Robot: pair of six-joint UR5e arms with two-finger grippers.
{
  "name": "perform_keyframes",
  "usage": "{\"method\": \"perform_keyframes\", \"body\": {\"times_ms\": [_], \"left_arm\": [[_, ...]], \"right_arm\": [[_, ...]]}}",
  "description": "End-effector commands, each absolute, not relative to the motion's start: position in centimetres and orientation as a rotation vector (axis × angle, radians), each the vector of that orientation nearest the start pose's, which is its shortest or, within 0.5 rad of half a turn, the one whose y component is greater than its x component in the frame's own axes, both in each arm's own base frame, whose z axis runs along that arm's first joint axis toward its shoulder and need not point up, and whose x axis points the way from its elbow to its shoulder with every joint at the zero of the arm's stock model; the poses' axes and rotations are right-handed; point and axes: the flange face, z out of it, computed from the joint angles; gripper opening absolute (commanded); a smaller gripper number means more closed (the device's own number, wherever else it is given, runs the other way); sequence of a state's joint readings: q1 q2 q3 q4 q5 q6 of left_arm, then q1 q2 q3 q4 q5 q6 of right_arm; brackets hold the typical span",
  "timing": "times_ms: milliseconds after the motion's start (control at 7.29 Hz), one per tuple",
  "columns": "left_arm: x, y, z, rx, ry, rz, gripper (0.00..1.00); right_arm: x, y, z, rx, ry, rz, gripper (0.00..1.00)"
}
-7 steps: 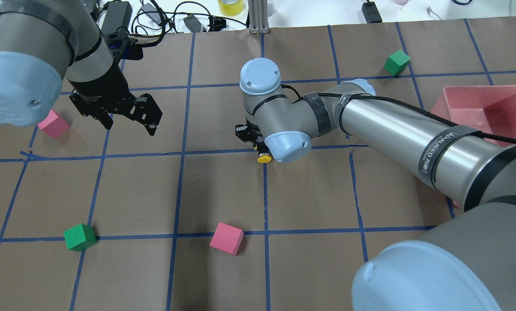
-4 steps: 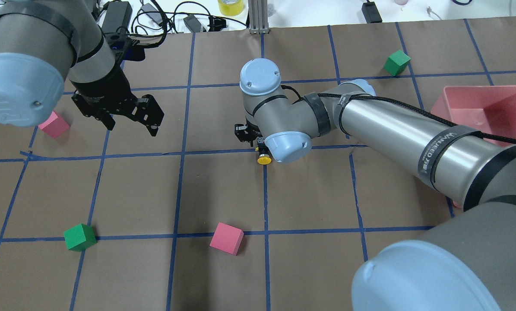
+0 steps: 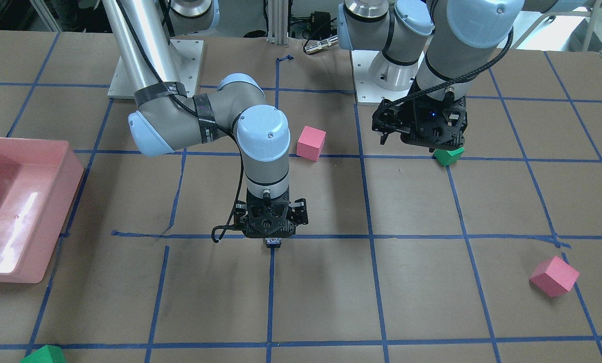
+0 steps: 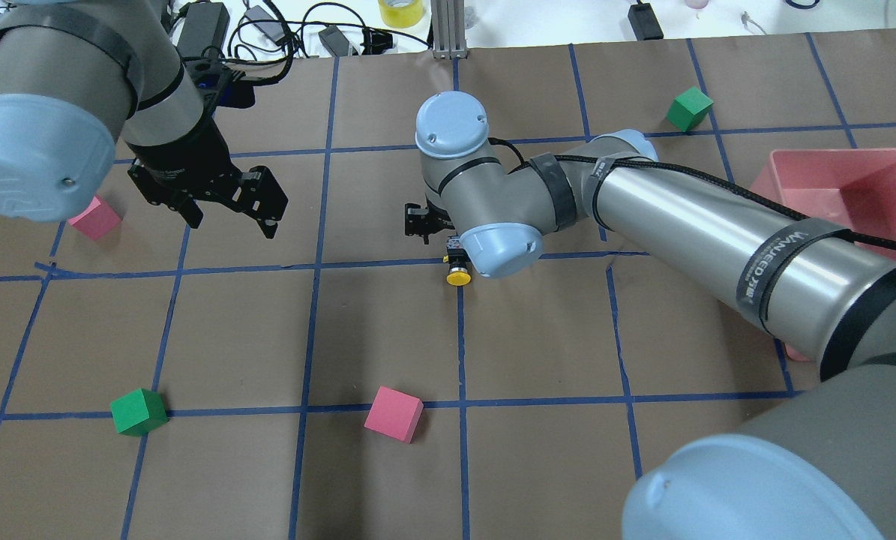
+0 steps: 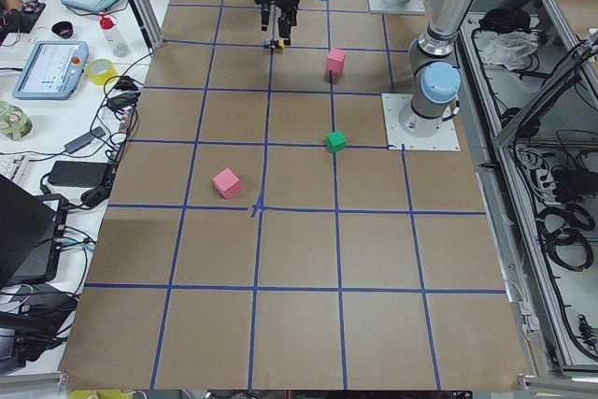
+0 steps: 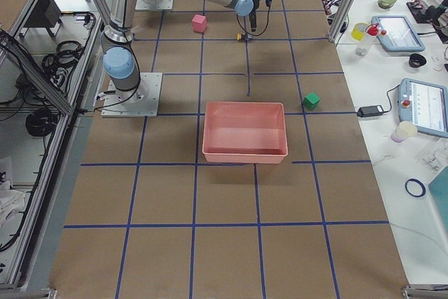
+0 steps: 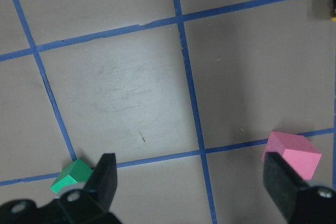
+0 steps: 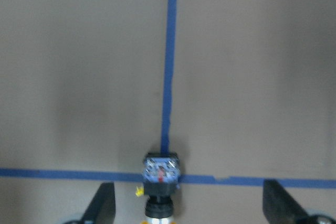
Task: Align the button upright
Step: 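Open the right gripper and raise it away from the switch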
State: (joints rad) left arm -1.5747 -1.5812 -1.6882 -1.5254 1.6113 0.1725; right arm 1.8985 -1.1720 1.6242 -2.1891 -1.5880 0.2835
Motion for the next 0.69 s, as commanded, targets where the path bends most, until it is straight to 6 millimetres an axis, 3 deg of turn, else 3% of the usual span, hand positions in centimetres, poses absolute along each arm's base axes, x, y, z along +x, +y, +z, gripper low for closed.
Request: {"method": "perform_keyframes", "body": {"times_ms": [0, 137, 274, 411, 549], "left_arm": [[-13.0, -48.2, 43.7, 0.276, 3.08, 0.128, 1.0], [-12.5, -48.5, 42.7, 0.258, 3.082, 0.154, 1.0], [-12.4, -49.1, 41.4, 0.23, 3.093, 0.183, 1.0], [-12.5, -49.4, 40.7, 0.216, 3.099, 0.192, 1.0], [-12.5, -49.8, 38.7, 0.079, 3.102, 0.252, 1.0]], "right_arm": [[23.5, -54.0, 39.4, -0.167, 3.131, -0.158, 1.0], [20.6, -51.5, 43.3, -0.195, 3.149, -0.092, 1.0], [19.7, -49.0, 47.2, -0.185, 3.152, -0.094, 1.0], [19.2, -47.7, 49.8, -0.223, 3.148, -0.117, 1.0], [19.1, -47.1, 51.2, -0.233, 3.13, -0.164, 1.0]]}}
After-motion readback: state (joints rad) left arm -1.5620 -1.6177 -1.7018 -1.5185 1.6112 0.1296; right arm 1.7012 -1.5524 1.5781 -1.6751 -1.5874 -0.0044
